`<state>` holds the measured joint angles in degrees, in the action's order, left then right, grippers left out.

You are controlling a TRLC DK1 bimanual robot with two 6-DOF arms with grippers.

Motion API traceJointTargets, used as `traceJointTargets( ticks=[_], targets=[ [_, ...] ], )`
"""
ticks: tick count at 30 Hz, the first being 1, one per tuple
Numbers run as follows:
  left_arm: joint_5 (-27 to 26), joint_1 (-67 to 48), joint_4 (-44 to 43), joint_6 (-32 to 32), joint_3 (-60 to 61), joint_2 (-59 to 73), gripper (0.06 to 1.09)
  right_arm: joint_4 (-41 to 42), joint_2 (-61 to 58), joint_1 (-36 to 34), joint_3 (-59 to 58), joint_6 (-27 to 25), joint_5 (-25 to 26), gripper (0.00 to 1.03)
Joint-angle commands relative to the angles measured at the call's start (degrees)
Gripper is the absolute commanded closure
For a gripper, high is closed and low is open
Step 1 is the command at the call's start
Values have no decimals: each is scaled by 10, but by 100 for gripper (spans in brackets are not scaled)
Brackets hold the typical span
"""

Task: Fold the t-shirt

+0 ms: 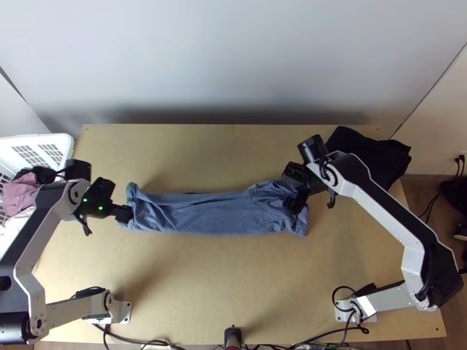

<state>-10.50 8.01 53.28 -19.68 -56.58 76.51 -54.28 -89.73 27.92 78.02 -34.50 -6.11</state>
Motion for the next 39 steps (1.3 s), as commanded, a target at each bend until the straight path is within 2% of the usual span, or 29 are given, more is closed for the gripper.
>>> traceJointTargets(
  ticks=[1,16,29,33,39],
  targets=[
    [0,-43,-29,36,16,29,11,-8,10,35,13,14,-3,5],
    [33,-37,-85,49,16,76,11,-12,11,35,-4,14,-3,5],
    [35,-38,-101,51,20,116,13,-12,8,34,-5,14,-3,5],
    [35,-38,-100,51,21,133,18,-12,5,34,-1,14,-4,5],
    [33,-40,-99,51,20,147,36,-13,-1,35,4,14,-4,5]
  ],
)
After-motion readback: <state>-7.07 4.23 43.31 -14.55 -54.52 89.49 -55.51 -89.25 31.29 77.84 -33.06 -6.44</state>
